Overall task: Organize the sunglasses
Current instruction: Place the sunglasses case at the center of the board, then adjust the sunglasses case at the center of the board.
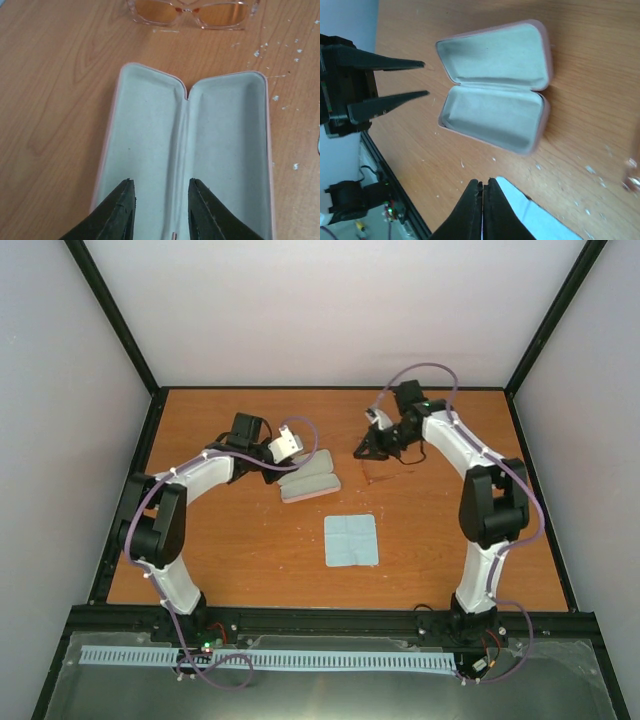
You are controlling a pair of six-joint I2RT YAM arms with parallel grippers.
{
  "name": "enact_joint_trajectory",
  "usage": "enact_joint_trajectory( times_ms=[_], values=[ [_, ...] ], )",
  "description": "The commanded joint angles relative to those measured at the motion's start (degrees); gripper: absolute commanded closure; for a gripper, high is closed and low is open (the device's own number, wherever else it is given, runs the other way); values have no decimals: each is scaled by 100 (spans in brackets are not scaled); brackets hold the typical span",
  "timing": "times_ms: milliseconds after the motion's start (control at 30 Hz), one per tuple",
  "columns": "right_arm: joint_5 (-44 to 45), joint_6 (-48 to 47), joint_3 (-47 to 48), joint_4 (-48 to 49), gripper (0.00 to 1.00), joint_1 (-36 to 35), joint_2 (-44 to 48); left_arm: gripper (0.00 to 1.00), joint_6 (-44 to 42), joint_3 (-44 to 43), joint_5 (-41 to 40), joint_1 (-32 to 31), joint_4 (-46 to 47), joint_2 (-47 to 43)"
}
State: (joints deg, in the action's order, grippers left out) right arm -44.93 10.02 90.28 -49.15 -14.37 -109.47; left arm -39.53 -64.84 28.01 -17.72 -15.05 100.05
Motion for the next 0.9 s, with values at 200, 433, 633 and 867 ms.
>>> enact_joint_trajectory(
  times_ms=[200,433,633,867],
  values=[
    [762,-630,1800,-980,97,-1222,-1543,72,902,269,-285,-65,188,-385],
    [831,-879,1708,-1276,97,-1536,-1912,73,1242,312,-706,-57,318,-515],
    [1086,-915,1456,-1231,97,-1664,-2231,72,1566,372,-1024,-45,450,-669],
    [1275,-804,1772,-1115,97,-1686,-3010,72,1760,474,-1294,11,538,-910]
  ],
)
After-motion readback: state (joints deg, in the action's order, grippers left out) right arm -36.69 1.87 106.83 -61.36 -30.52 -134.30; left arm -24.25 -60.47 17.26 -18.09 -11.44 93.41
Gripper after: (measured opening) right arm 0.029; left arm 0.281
